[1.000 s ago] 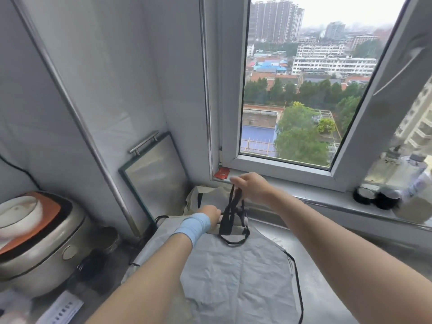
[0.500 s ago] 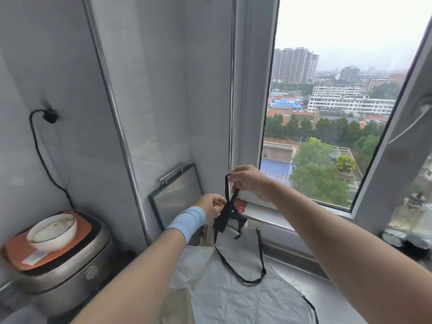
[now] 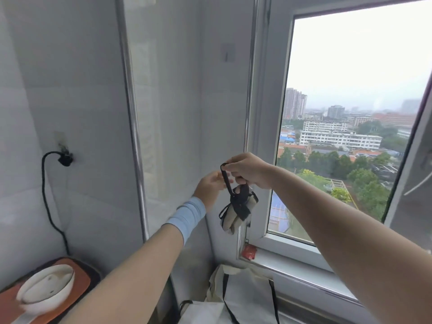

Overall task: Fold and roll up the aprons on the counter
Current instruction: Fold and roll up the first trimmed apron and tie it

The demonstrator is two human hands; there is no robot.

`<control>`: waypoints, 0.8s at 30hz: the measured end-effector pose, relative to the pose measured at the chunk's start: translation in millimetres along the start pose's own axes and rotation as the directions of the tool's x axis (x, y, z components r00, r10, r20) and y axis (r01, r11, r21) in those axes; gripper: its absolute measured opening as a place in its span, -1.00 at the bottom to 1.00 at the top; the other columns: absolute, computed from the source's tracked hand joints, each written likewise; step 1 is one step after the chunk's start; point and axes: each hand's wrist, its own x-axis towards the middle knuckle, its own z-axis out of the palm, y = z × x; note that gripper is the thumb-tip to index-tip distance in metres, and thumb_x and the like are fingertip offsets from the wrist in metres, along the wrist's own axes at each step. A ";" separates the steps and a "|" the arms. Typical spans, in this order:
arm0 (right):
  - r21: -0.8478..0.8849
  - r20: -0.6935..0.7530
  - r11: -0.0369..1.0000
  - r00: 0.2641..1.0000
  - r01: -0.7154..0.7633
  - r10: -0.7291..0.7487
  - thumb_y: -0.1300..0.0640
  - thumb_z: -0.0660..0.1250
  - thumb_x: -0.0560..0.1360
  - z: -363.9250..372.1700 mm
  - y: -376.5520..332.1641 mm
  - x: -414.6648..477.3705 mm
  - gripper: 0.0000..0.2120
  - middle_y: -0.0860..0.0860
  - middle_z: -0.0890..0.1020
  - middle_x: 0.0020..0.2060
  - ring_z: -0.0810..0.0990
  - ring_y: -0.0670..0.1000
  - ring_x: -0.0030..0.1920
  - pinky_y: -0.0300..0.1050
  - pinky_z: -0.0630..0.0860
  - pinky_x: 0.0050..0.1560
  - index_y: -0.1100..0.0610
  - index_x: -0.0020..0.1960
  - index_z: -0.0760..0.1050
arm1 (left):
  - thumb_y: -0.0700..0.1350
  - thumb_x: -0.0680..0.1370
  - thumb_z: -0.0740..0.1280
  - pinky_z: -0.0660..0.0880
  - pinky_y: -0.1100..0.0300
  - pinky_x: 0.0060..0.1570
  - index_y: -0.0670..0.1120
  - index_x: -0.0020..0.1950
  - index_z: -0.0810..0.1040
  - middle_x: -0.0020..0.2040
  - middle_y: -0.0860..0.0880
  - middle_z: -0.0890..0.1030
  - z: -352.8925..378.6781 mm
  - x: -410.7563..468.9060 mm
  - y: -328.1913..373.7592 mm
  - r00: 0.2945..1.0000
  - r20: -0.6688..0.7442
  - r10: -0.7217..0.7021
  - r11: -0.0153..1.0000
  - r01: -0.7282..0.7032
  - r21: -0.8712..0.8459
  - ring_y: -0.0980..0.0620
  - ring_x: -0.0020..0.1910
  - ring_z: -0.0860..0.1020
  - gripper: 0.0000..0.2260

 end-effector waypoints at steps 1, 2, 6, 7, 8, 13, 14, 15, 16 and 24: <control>-0.030 -0.030 1.000 1.000 0.005 -0.006 0.14 0.39 0.52 -2.9 -5.4 5.2 -0.88 0.02 0.44 -0.50 0.38 0.03 -0.49 0.18 0.62 -0.13 0.20 -0.04 0.63 | -0.10 0.47 0.31 0.50 0.08 0.02 -0.11 0.05 0.61 -0.01 -0.07 0.70 -3.0 5.1 12.6 0.999 0.028 0.019 0.997 -0.017 -0.072 -0.11 0.05 0.63 -0.79; -0.053 -0.056 0.999 0.998 0.011 -0.014 0.13 0.39 0.52 -6.1 -14.0 10.6 -0.88 0.05 0.51 -0.46 0.46 0.05 -0.47 0.18 0.63 -0.13 0.18 -0.06 0.64 | -0.10 0.49 0.36 0.51 0.22 -0.13 -0.12 0.05 0.61 -0.03 -0.05 0.70 -7.1 11.7 27.2 0.997 0.067 0.039 0.998 -0.034 -0.060 -0.06 -0.01 0.65 -0.82; -0.109 -0.119 0.993 0.992 0.035 -0.048 0.15 0.38 0.53 -21.9 -39.6 26.6 -0.87 -0.03 0.44 -0.52 0.36 -0.04 -0.55 -0.05 0.51 -0.34 0.19 0.01 0.62 | -0.11 0.57 0.33 0.49 0.37 -0.26 -0.18 0.11 0.60 0.02 -0.06 0.69 -18.3 44.6 54.8 0.997 0.082 0.012 0.997 -0.018 0.074 -0.06 -0.01 0.64 -0.81; -0.113 -0.119 0.992 0.991 0.049 -0.062 0.15 0.37 0.54 -25.4 -45.2 30.5 -0.88 -0.03 0.43 -0.52 0.34 -0.04 -0.55 0.02 0.58 -0.26 0.18 0.01 0.62 | -0.10 0.60 0.27 0.51 0.30 -0.23 -0.17 0.12 0.58 0.03 -0.06 0.68 -21.7 52.4 60.6 0.995 0.096 -0.010 0.997 0.002 0.082 -0.06 -0.03 0.64 -0.80; -0.125 -0.122 0.990 0.989 0.064 -0.079 0.16 0.37 0.54 -29.1 -50.8 34.9 -0.89 -0.02 0.44 -0.49 0.33 -0.04 -0.54 0.08 0.62 -0.17 0.17 -0.01 0.63 | -0.08 0.63 0.22 0.53 0.21 -0.17 -0.14 0.12 0.57 0.03 -0.04 0.68 -25.9 59.4 67.9 0.993 0.112 -0.038 0.995 0.027 0.095 -0.05 -0.06 0.63 -0.80; -0.284 -0.197 0.953 0.966 0.105 -0.165 0.17 0.28 0.59 -44.2 -79.2 59.6 -0.84 0.07 0.52 -0.35 0.46 0.00 -0.49 0.16 0.67 -0.14 0.16 -0.04 0.63 | -0.07 0.63 0.20 0.51 0.10 -0.03 -0.09 -0.05 0.57 -0.06 -0.02 0.66 -44.0 98.5 100.0 0.995 0.099 0.012 0.989 -0.026 0.144 -0.02 -0.16 0.59 -0.81; -0.308 -0.220 0.945 0.958 0.109 -0.183 0.17 0.26 0.60 -47.0 -84.7 64.6 -0.83 0.06 0.53 -0.35 0.49 0.01 -0.49 0.16 0.67 -0.14 0.15 -0.04 0.63 | -0.06 0.63 0.21 0.51 0.12 -0.07 -0.08 -0.06 0.56 -0.09 -0.02 0.67 -47.6 106.4 106.0 0.996 0.088 0.022 0.989 -0.035 0.143 -0.02 -0.20 0.58 -0.82; -0.329 -0.245 0.937 0.947 0.121 -0.208 0.16 0.25 0.61 -50.9 -93.0 71.0 -0.82 0.05 0.55 -0.34 0.52 0.02 -0.48 0.13 0.68 -0.15 0.13 -0.05 0.62 | -0.06 0.63 0.22 0.51 0.13 -0.10 -0.08 -0.06 0.56 -0.10 -0.02 0.67 -52.1 116.7 113.7 0.996 0.084 0.037 0.989 -0.048 0.138 -0.01 -0.24 0.58 -0.83; -0.347 -0.266 0.929 0.936 0.132 -0.233 0.16 0.24 0.61 -54.0 -99.3 75.6 -0.82 0.05 0.58 -0.32 0.55 0.03 -0.48 0.09 0.68 -0.18 0.12 -0.05 0.63 | -0.06 0.62 0.22 0.50 0.15 -0.13 -0.07 -0.06 0.55 -0.11 -0.02 0.68 -55.3 124.1 119.6 0.995 0.082 0.048 0.989 -0.059 0.136 -0.01 -0.27 0.59 -0.84; -0.403 -0.429 0.884 0.805 0.236 -0.411 0.17 0.27 0.59 -88.0 -146.3 128.0 -0.85 0.00 0.67 -0.20 0.69 0.10 -0.41 -0.14 0.57 -0.45 0.10 -0.03 0.63 | -0.01 0.62 0.24 0.57 0.13 -0.15 -0.10 0.02 0.59 -0.10 -0.03 0.70 -73.0 199.7 170.5 0.978 -0.017 0.208 0.961 -0.201 0.189 0.00 -0.29 0.64 -0.79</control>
